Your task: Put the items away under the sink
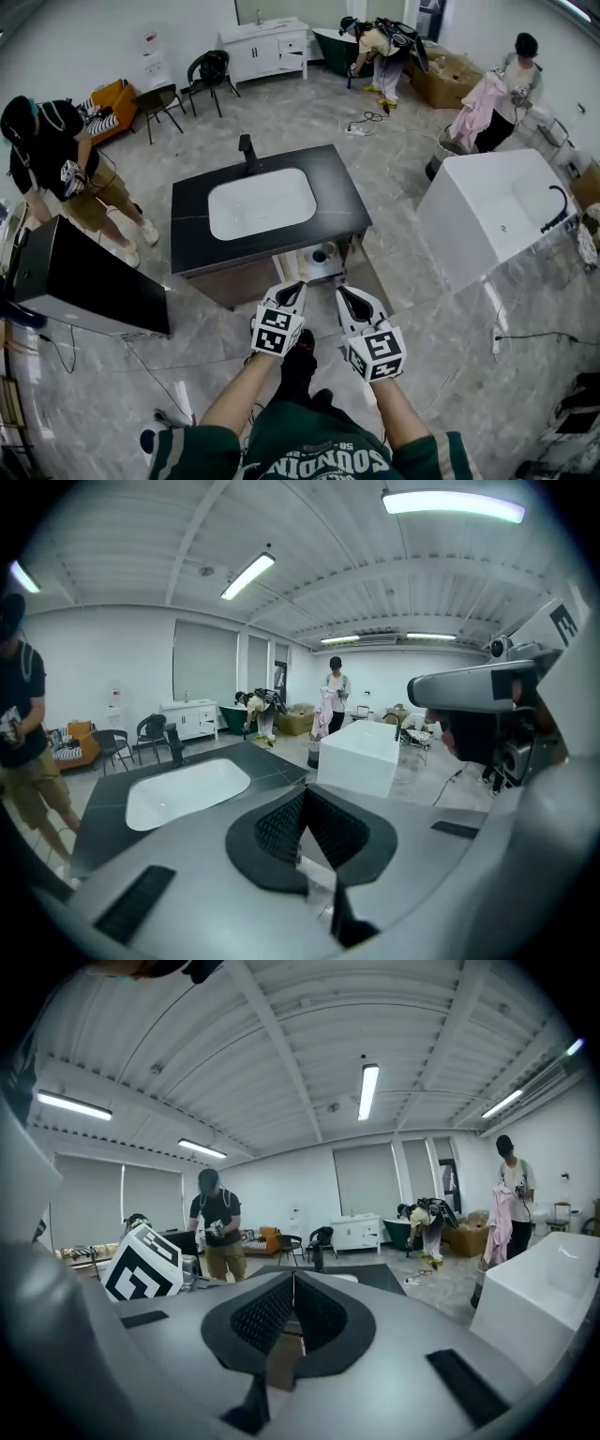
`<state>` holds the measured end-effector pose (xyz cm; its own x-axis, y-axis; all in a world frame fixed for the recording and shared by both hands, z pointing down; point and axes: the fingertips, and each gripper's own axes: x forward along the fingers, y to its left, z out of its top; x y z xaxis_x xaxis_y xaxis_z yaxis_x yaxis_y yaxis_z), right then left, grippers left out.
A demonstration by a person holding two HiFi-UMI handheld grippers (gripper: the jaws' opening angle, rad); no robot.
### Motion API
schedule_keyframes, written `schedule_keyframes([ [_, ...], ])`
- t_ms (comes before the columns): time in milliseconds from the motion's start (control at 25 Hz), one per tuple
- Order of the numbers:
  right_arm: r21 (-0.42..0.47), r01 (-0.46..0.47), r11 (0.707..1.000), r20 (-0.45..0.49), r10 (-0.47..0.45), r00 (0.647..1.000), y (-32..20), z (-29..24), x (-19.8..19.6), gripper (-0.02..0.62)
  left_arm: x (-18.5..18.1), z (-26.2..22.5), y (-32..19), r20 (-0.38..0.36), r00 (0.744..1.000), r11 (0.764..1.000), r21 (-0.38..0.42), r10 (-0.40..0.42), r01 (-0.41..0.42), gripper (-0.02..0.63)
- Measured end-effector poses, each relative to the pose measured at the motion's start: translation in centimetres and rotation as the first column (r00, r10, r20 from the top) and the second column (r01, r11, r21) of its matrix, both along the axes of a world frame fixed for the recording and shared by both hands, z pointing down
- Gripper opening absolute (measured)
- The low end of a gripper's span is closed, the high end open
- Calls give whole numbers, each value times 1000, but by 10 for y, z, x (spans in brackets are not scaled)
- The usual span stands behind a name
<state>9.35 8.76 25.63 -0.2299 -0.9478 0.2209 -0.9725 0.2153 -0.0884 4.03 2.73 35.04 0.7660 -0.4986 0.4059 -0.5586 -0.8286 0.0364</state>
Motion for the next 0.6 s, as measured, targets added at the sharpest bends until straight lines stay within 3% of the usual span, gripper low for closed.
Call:
schedule_keyframes([
  [320, -1, 32, 999, 39, -32, 999, 15, -5, -28, 41, -29, -9, 16, -12, 999, 999, -14, -33, 33, 11],
  [600, 13, 60, 998, 27, -61, 998, 3, -12, -34, 41, -37, -21, 0, -22, 998, 998, -9, -56, 56, 11],
])
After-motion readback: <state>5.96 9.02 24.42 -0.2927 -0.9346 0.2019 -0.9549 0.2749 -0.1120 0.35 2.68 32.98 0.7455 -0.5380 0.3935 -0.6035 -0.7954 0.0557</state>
